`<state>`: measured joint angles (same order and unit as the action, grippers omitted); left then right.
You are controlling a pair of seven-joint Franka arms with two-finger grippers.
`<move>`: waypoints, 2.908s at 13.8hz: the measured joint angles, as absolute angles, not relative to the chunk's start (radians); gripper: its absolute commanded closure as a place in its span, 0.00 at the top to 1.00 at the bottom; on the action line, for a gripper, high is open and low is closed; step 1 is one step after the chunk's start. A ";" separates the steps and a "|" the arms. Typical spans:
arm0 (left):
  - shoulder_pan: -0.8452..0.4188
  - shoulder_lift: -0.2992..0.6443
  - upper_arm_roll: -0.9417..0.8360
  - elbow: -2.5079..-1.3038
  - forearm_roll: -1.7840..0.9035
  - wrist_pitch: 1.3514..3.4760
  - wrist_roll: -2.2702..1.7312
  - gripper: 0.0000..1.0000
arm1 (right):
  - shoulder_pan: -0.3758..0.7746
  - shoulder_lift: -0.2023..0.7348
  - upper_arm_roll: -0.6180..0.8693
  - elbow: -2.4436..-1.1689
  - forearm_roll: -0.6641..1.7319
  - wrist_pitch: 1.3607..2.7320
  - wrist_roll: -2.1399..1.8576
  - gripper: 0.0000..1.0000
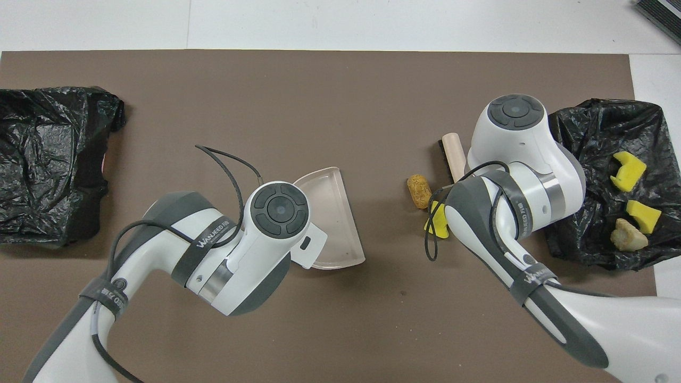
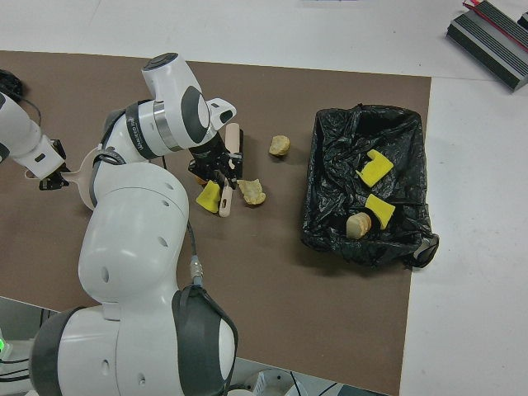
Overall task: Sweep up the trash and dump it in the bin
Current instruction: 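Sweep the debris with the right gripper's brush toward the held dustpan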
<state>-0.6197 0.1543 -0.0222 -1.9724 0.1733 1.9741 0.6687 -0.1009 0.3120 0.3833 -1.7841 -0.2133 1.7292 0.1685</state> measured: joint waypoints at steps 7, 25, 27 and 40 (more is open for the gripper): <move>-0.620 0.154 -0.022 -1.974 0.173 1.975 0.669 0.00 | -0.147 0.280 0.360 -1.710 -0.346 1.683 0.150 0.00; -0.620 0.144 -0.018 -1.996 0.172 2.004 0.648 0.00 | -0.246 0.346 0.386 -1.845 -0.438 1.835 0.026 0.00; -0.620 0.143 -0.019 -2.000 0.172 2.004 0.631 0.00 | -0.225 0.334 0.406 -1.863 -0.383 1.835 0.023 0.00; -0.620 0.133 -0.021 -2.026 0.172 2.013 0.611 0.00 | 0.046 0.290 0.423 -1.940 0.028 1.980 0.127 0.00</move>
<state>-0.6200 0.1326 -0.0208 -2.0256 0.1718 2.0128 0.6111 0.0463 0.2904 0.4232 -1.9398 0.0284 1.9797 0.1268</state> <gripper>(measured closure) 0.687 0.744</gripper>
